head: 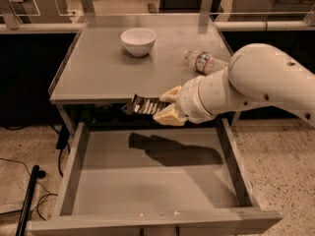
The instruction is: Pick rxbar chocolate from top drawer and place on counter
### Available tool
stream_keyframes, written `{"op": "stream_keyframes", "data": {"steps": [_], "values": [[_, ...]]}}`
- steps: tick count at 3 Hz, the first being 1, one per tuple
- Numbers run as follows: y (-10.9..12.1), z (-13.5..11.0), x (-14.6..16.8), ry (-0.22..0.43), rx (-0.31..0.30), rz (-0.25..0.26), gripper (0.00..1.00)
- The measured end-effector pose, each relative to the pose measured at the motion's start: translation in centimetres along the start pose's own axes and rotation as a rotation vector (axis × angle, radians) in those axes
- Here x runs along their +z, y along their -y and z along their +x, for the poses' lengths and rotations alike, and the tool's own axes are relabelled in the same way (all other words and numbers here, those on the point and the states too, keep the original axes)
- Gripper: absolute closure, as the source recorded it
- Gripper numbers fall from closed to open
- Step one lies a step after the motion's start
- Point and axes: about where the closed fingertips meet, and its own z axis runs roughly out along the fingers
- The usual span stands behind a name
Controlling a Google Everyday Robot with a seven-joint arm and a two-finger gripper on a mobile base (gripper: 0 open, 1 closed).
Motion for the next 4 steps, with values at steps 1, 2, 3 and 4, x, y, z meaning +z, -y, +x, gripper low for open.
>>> {"op": "stream_keyframes", "data": {"steps": [1, 2, 3, 4], "values": [[1.4, -1.3, -0.5, 0.057, 0.008, 0.033, 1.00], [1.4, -1.3, -0.5, 0.057, 0.008, 0.033, 1.00], [2.7, -1.5, -0.5, 0.064, 0.008, 0.078, 1.00], [5.6, -2.5, -0.2, 0.066, -0.011, 0.140, 1.00]]}}
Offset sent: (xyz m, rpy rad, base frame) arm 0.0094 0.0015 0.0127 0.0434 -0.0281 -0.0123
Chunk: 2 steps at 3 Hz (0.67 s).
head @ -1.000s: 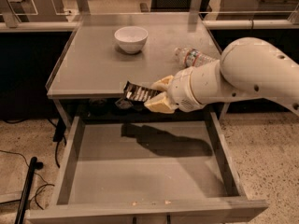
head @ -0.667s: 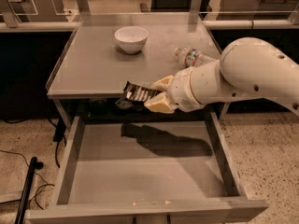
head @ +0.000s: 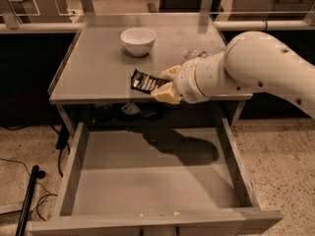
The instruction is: Pick rxbar chocolate from top drawer and place on counter
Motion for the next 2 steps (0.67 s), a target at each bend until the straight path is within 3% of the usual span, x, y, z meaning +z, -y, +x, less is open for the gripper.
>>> {"op": "stream_keyframes", "data": {"steps": [2], "values": [[5.2, -2.4, 1.8, -0.004, -0.051, 0.055, 1.00]]}}
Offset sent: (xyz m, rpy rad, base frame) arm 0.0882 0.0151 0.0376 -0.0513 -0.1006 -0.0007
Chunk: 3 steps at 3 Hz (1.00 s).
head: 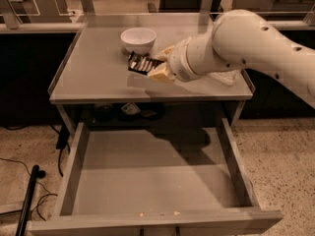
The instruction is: Pick rxbar chocolate from top drawer and place on counter
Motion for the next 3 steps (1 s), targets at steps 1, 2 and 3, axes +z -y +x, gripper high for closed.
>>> {"op": "stream_keyframes", "data": {"steps": [1, 2, 3], "values": [[1.8, -0.9, 2.0, -0.021, -0.029, -0.017, 1.00], [3.6, -1.4, 4.3, -0.048, -0.049, -0.040, 1.00], [5.0, -1.2, 6.5, -0.071, -0.054, -0.062, 1.00]]}}
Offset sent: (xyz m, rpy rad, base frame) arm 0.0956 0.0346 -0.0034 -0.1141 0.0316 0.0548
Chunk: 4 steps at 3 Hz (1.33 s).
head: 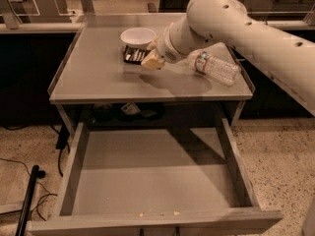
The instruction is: Pick rxbar chocolate from top drawer and place on counter
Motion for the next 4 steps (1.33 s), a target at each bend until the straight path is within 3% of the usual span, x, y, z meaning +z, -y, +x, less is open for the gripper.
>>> {"op": "stream_keyframes", "data": {"steps": [1, 3, 4], "values": [[1.0, 1.4, 1.7, -0.023, 0.024, -0.018, 1.00], [-0.3, 3.5, 4.1, -0.017, 0.083, -0.087, 1.00], [-0.4, 3.5, 4.1, -0.017, 0.083, -0.088, 0.83]]}}
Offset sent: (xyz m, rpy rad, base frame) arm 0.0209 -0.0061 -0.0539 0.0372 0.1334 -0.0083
